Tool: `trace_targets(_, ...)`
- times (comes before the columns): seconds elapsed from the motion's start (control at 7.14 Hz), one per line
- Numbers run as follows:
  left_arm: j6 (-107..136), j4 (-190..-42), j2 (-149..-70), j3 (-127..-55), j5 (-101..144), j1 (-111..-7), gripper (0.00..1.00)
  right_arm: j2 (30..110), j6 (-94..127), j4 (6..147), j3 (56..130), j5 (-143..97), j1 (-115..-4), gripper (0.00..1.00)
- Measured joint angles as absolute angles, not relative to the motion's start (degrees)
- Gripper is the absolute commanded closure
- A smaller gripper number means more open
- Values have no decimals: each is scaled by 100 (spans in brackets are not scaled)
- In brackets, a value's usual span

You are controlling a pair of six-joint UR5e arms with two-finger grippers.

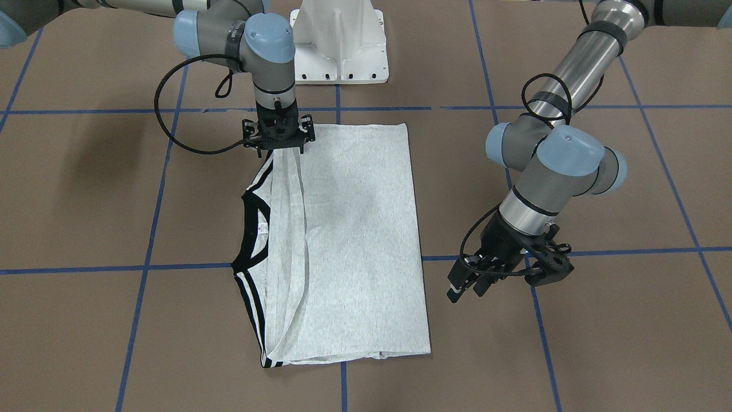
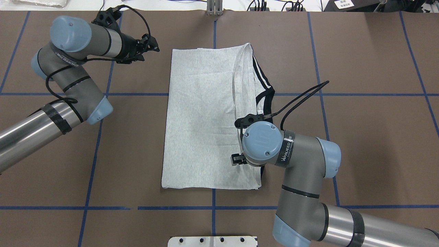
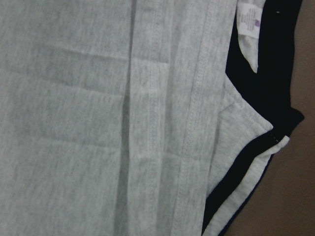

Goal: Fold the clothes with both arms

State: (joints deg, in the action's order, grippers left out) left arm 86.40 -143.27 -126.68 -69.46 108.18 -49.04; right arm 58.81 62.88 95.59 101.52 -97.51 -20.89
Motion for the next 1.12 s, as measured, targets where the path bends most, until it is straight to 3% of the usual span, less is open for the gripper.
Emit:
trace_targets(0.84,8654,-14273,-12562,-7196,10802,-4904,26,6404,4898,9866,10219,-9653,-2673,0)
trace_targets(1.12,8645,-14138,-12543,-7317,10808,-4904,26,6210,4818,9874,10200,-9679,-2856,0)
